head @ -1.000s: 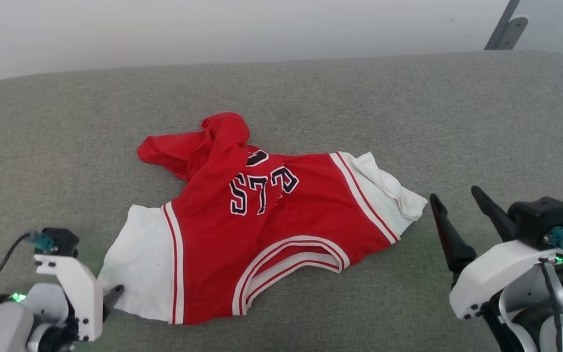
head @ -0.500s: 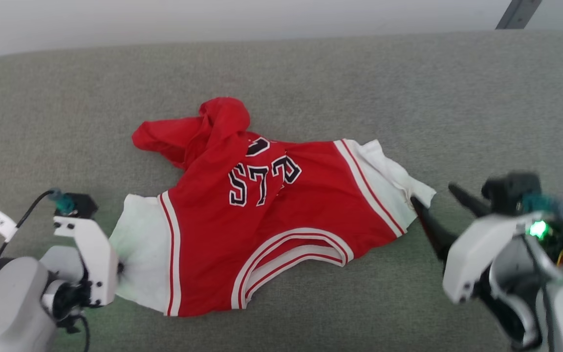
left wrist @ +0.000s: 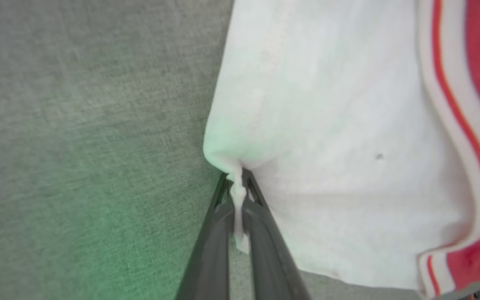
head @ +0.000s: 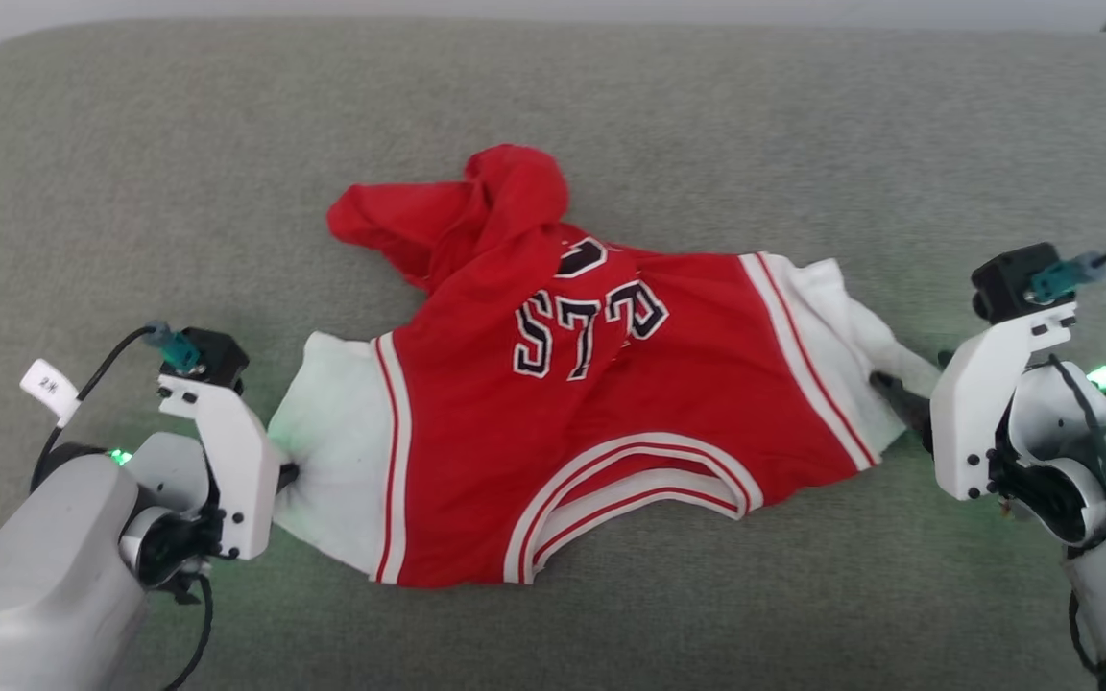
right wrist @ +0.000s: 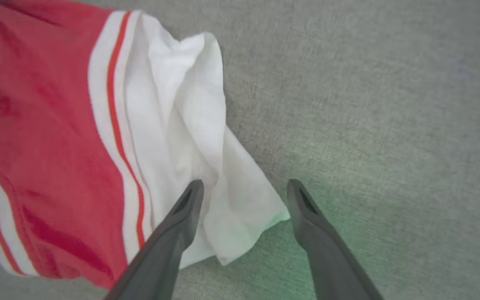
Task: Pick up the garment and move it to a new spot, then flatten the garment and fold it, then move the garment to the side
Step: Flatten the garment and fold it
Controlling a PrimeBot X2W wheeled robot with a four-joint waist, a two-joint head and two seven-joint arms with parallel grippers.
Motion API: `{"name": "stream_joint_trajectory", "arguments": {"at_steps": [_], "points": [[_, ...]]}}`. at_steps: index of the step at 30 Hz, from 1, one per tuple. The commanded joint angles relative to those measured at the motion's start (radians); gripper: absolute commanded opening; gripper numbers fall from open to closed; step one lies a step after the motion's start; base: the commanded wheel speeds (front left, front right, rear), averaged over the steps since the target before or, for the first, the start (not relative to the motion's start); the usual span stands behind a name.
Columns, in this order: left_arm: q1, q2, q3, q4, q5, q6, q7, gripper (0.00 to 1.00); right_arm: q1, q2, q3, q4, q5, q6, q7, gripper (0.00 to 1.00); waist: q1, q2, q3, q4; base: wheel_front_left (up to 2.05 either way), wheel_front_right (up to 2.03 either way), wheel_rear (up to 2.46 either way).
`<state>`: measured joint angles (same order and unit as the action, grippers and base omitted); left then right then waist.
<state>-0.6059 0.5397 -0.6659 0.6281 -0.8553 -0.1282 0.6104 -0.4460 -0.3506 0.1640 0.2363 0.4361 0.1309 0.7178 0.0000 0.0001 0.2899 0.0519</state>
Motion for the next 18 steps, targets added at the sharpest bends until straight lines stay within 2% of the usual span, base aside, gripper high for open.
{"name": "stream_joint_trajectory", "arguments": {"at_steps": [1,6,10,11,12,14,17,18], "points": [[0.024,-0.083,-0.062,0.025,-0.012,-0.001,-0.013,0.00,-0.023,-0.012,0.022,0.034,0.017,0.000,0.025,1.00,0.0000,-0.0001,0.017,0.019,0.00,0.00,0.00],[-0.007,-0.080,-0.104,0.036,-0.053,0.001,-0.039,0.00,-0.058,-0.028,0.090,0.150,0.025,-0.001,0.078,1.00,0.0000,-0.0001,0.034,0.039,0.00,0.00,0.00],[-0.025,-0.074,-0.137,0.047,-0.078,0.001,-0.052,0.00,-0.067,-0.012,0.149,0.260,0.043,-0.001,0.145,1.00,0.0000,-0.0001,0.041,0.046,0.00,0.00,0.00],[-0.029,-0.074,-0.143,0.051,-0.085,0.001,-0.055,0.00,-0.062,-0.009,0.168,0.285,0.052,-0.001,0.181,0.83,0.0000,-0.0001,0.042,0.048,0.00,0.00,0.00],[-0.034,-0.072,-0.150,0.054,-0.093,0.001,-0.060,0.00,-0.057,-0.008,0.186,0.301,0.065,0.000,0.215,0.00,0.0000,-0.0001,0.041,0.048,0.00,0.00,0.00],[-0.043,-0.066,-0.161,0.058,-0.107,0.002,-0.066,0.00,-0.064,-0.011,0.201,0.305,0.097,0.000,0.246,0.00,0.0000,-0.0001,0.039,0.049,0.00,0.00,0.00],[-0.052,-0.056,-0.165,0.058,-0.121,0.002,-0.066,0.00,-0.087,-0.022,0.184,0.280,0.122,0.000,0.230,0.00,0.0000,-0.0001,0.034,0.048,0.00,0.00,0.00],[-0.071,-0.036,-0.170,0.053,-0.133,0.002,-0.063,0.00,-0.104,-0.025,0.157,0.254,0.155,0.000,0.214,0.00,0.0000,-0.0001,0.023,0.044,0.00,0.00,0.00]]}}
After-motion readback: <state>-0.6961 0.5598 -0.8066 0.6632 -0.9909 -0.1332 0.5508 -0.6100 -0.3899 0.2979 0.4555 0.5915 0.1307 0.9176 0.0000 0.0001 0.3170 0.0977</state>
